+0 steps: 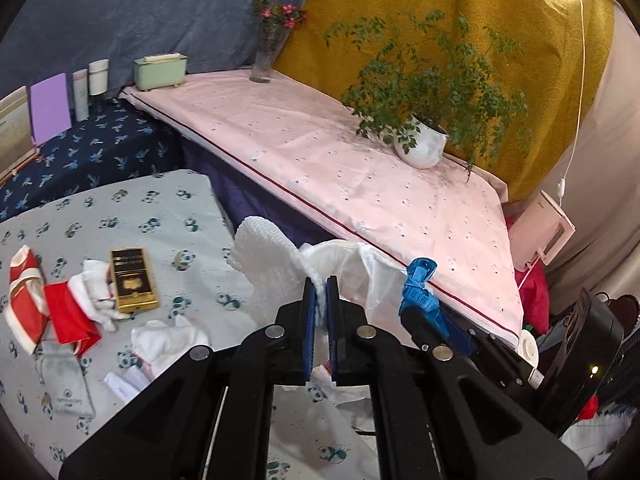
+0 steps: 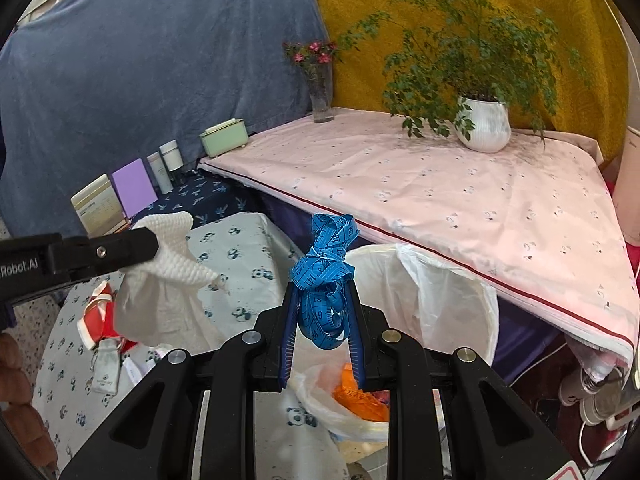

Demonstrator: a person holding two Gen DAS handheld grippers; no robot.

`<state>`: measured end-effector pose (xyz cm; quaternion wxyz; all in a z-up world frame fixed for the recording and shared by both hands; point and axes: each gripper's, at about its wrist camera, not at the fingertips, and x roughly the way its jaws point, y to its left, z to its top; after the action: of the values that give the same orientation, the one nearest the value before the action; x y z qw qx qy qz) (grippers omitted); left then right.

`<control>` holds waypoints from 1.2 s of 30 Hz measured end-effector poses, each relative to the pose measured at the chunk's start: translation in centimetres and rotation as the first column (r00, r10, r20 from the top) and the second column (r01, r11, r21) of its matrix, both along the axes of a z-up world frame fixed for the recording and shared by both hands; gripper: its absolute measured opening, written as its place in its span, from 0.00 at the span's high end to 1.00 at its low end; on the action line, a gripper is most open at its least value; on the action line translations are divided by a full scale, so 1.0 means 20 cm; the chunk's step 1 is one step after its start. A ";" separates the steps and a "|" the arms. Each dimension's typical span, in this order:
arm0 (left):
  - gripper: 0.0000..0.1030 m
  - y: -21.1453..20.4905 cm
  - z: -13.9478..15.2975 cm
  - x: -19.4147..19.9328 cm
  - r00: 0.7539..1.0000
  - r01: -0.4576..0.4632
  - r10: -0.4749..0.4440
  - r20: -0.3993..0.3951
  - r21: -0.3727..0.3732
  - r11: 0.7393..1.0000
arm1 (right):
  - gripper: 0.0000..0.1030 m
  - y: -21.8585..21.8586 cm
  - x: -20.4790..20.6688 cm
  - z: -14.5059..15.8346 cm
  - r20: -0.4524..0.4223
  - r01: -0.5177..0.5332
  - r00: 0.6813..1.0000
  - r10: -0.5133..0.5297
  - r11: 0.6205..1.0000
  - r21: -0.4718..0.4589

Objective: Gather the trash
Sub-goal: 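Drop the tissue and blue item into the bin by opening both grippers, then grasp the white receipt with the left gripper while the right grasps the white sock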

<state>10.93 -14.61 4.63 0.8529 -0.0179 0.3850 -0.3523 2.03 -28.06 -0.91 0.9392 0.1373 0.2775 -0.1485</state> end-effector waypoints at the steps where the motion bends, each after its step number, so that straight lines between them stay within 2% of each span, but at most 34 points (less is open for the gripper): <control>1: 0.95 -0.03 -0.01 0.01 1.000 0.013 -0.013 -0.012 -0.003 1.000 | 0.79 -0.02 0.00 -0.01 -0.006 0.008 1.000 -0.008 1.000 0.002; 8: 0.95 -0.22 -0.09 0.06 0.992 0.091 -0.093 -0.082 -0.025 0.996 | 0.79 -0.14 -0.01 -0.11 -0.041 0.052 0.998 -0.051 0.998 0.025; 17: 0.94 -0.36 -0.21 0.10 0.986 0.118 -0.119 -0.114 -0.015 0.993 | 0.78 -0.22 0.02 -0.20 -0.078 0.076 0.994 -0.072 0.996 0.046; 19: 0.86 -0.37 -0.23 0.11 0.984 0.119 -0.119 -0.130 -0.012 0.993 | 0.73 -0.23 0.02 -0.20 -0.076 0.080 0.994 -0.076 0.996 0.047; 20: 0.82 -0.37 -0.24 0.12 0.985 0.114 -0.114 -0.132 -0.011 0.993 | 0.67 -0.23 0.03 -0.20 -0.071 0.083 0.994 -0.079 0.995 0.049; 21: 0.72 -0.36 -0.24 0.12 0.986 0.105 -0.105 -0.129 -0.009 0.994 | 0.63 -0.23 0.02 -0.20 -0.064 0.090 0.994 -0.086 0.995 0.050; 22: 0.64 -0.36 -0.24 0.12 0.987 0.101 -0.101 -0.126 -0.011 0.995 | 0.62 -0.23 0.02 -0.19 -0.059 0.092 0.994 -0.089 0.994 0.051; 24: 0.57 -0.34 -0.23 0.13 0.989 0.093 -0.095 -0.115 -0.017 0.995 | 0.62 -0.23 0.02 -0.18 -0.050 0.094 0.995 -0.092 0.994 0.051; 32: 0.55 -0.25 -0.20 0.15 0.995 0.049 -0.049 -0.091 -0.007 0.999 | 0.59 -0.20 0.01 -0.13 -0.031 0.094 0.995 -0.093 0.995 0.045; 36: 0.42 -0.14 -0.20 0.15 0.997 -0.005 0.005 -0.073 -0.005 1.000 | 0.58 -0.16 0.01 -0.10 -0.022 0.083 0.996 -0.083 0.996 0.039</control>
<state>13.87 -17.47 0.70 0.8390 -0.0342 0.4149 -0.3505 2.18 -31.27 -2.90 0.9265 0.1657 0.2839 -0.1833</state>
